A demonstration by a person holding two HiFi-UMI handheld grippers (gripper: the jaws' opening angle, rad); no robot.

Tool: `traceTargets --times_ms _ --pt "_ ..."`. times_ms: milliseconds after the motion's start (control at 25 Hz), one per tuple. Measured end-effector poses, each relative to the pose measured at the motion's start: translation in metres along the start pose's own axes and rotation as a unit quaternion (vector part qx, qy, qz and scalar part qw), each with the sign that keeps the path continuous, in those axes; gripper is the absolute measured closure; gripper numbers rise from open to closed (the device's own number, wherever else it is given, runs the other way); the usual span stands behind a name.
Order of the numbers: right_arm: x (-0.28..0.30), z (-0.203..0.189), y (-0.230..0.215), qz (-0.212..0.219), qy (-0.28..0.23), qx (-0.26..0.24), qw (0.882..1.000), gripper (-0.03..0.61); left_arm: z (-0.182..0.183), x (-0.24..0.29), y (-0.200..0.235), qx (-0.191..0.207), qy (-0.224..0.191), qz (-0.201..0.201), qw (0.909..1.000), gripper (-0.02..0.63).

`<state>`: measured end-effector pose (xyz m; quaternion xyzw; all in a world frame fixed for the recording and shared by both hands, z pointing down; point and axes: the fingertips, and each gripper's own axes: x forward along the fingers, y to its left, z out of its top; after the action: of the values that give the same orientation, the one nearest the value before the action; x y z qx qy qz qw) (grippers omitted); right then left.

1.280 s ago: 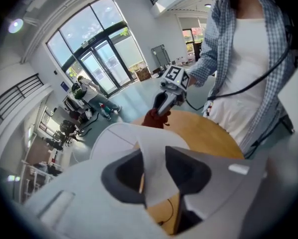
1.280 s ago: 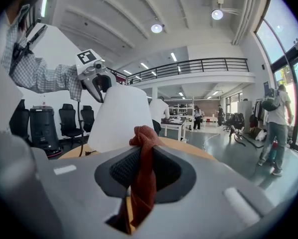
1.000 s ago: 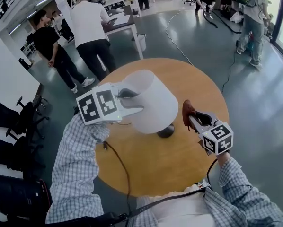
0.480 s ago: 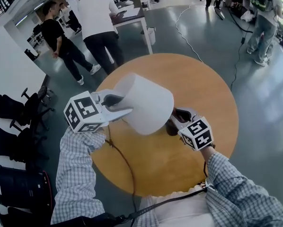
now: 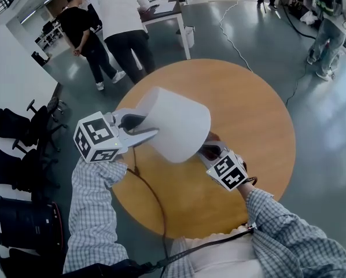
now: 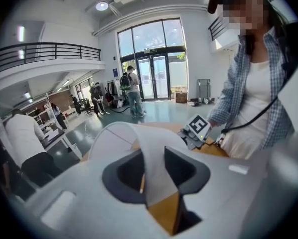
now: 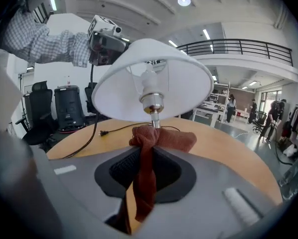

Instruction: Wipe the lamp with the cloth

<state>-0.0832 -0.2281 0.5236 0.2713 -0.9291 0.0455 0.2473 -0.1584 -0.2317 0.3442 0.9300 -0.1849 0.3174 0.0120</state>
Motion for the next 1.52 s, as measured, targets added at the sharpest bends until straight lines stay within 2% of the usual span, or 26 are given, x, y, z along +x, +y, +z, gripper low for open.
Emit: traceTargets --times_ms 440,560,680,800,1040,1160,1320,1520 --pt "-0.018 -0.103 -0.003 -0.013 0.099 0.039 0.994 0.509 -0.003 0.000 0.009 -0.005 -0.006 0.005 1.0000 0.492" --pt "-0.027 -0.117 -0.007 -0.017 0.113 0.051 0.992 0.509 -0.002 0.001 0.009 -0.005 -0.006 0.006 1.0000 0.491" --pt "-0.027 -0.108 -0.011 -0.020 0.097 0.065 0.993 0.509 -0.003 0.001 0.010 -0.006 -0.004 0.007 0.9999 0.489" --pt "-0.020 -0.075 -0.020 -0.029 0.060 0.074 0.995 0.509 -0.003 0.001 0.010 -0.005 -0.003 0.007 1.0000 0.489" --pt "-0.008 -0.001 -0.018 -0.017 -0.008 0.046 0.999 0.509 0.000 0.001 0.005 -0.002 0.000 0.005 1.0000 0.489" --pt "-0.001 0.015 -0.003 -0.002 -0.020 0.027 0.999 0.509 0.002 0.002 0.003 0.001 0.002 0.006 1.0000 0.489" --pt "0.007 -0.006 0.012 0.011 0.018 0.030 0.999 0.509 0.002 0.001 0.004 0.000 0.001 0.008 1.0000 0.488" --pt "0.001 -0.075 0.009 0.002 0.084 0.036 0.996 0.509 0.001 0.002 0.005 0.004 0.001 0.009 1.0000 0.488"
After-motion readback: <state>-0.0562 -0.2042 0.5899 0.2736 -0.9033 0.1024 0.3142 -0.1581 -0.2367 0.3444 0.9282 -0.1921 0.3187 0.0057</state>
